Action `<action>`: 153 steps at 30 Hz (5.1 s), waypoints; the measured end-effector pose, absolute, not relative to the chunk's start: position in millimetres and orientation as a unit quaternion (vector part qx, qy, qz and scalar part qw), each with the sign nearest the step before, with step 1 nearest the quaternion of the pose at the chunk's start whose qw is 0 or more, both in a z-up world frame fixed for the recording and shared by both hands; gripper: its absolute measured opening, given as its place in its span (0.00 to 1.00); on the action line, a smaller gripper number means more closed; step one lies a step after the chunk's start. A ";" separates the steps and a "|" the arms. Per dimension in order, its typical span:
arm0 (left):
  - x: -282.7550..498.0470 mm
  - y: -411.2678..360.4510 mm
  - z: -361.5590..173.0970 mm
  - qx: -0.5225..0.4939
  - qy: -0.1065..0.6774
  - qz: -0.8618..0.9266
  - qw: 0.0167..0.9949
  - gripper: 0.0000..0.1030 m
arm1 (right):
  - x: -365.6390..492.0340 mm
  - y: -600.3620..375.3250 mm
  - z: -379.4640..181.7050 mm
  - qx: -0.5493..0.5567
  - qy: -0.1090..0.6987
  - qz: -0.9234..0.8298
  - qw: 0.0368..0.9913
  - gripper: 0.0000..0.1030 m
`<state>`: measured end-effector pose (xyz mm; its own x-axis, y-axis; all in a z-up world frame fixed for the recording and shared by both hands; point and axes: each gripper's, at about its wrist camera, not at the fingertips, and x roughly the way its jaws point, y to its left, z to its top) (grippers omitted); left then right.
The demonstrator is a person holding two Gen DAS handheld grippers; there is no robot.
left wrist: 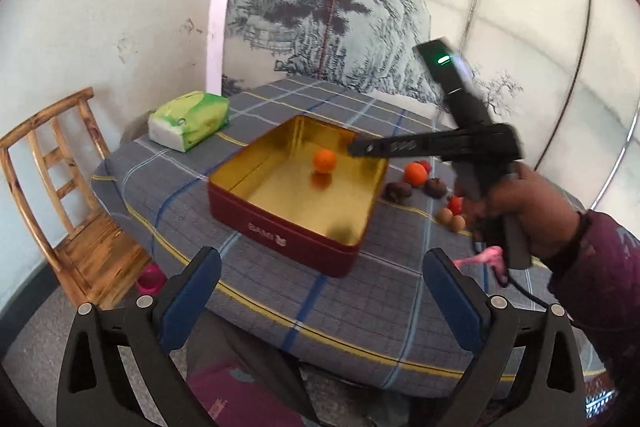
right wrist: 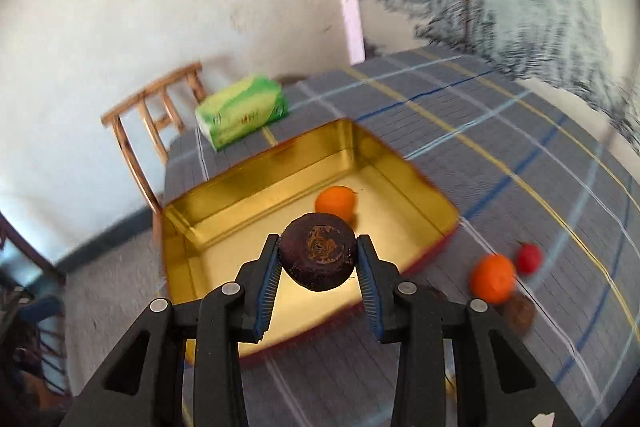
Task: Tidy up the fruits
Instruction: 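Lower the brown mangosteen into the tin and open the right gripper, then grasp the two small brown fruits with the left gripper while the right grasps another mangosteen, then carry the two brown fruits into the tin and open the left gripper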
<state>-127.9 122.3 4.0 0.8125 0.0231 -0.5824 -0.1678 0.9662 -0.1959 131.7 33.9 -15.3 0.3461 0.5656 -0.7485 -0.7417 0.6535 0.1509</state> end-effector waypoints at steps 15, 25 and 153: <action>-110.3 152.1 -26.3 -0.161 0.356 0.068 0.918 0.97 | 186.7 91.7 -64.8 -0.155 0.475 0.353 0.791 0.32; -106.8 158.9 -32.3 -0.167 0.358 0.070 0.916 0.97 | 177.4 8.3 -8.2 -0.110 0.412 0.357 0.831 0.41; 102.8 120.3 -54.7 0.078 0.462 -0.003 0.883 0.47 | 92.0 -332.0 -92.4 -0.004 0.441 0.040 0.897 0.41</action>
